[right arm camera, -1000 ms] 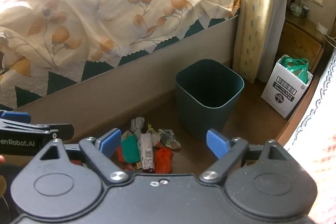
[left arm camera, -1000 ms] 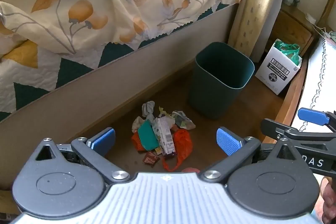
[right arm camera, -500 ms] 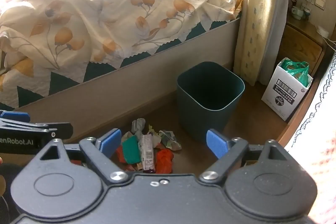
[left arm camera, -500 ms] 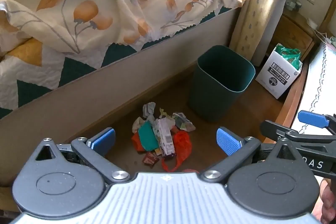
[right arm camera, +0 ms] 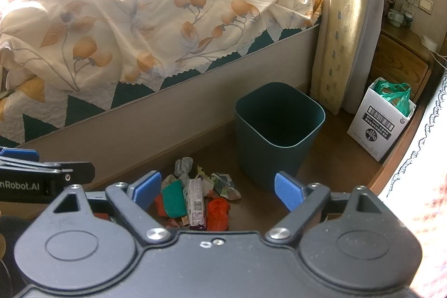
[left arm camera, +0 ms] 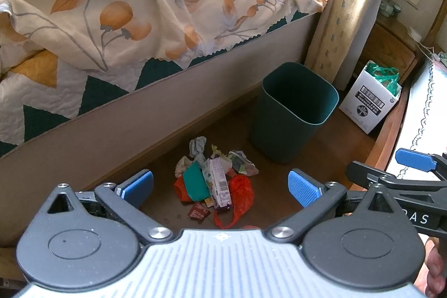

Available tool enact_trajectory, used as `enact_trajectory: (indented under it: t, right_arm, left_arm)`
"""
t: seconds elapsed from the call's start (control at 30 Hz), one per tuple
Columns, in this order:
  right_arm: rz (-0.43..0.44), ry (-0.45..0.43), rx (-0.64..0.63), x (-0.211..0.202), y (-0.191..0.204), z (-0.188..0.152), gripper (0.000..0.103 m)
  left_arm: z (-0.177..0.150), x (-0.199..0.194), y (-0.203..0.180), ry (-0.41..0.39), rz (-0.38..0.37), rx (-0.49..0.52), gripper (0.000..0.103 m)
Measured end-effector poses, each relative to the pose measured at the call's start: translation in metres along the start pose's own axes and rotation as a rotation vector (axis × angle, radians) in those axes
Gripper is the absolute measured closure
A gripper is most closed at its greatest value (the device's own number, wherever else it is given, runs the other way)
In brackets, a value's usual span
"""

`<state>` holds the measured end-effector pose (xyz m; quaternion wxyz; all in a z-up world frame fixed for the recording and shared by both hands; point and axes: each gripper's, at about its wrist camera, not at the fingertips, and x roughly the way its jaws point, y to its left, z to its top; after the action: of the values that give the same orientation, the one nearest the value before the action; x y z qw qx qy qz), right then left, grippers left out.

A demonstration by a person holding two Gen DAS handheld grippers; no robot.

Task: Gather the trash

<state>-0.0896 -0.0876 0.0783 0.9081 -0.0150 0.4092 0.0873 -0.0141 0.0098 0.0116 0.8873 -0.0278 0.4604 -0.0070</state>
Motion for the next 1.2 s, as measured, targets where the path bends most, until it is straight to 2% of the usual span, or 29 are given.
enact_trajectory:
  t: [1.2]
  right_arm:
    - [0.007,0.000,-0.010,-0.0012,0.0030,-0.0007,0.015]
  left_arm:
    - [0.0012,-0.0020,0.0086,-0.017,-0.004,-0.012,0.000]
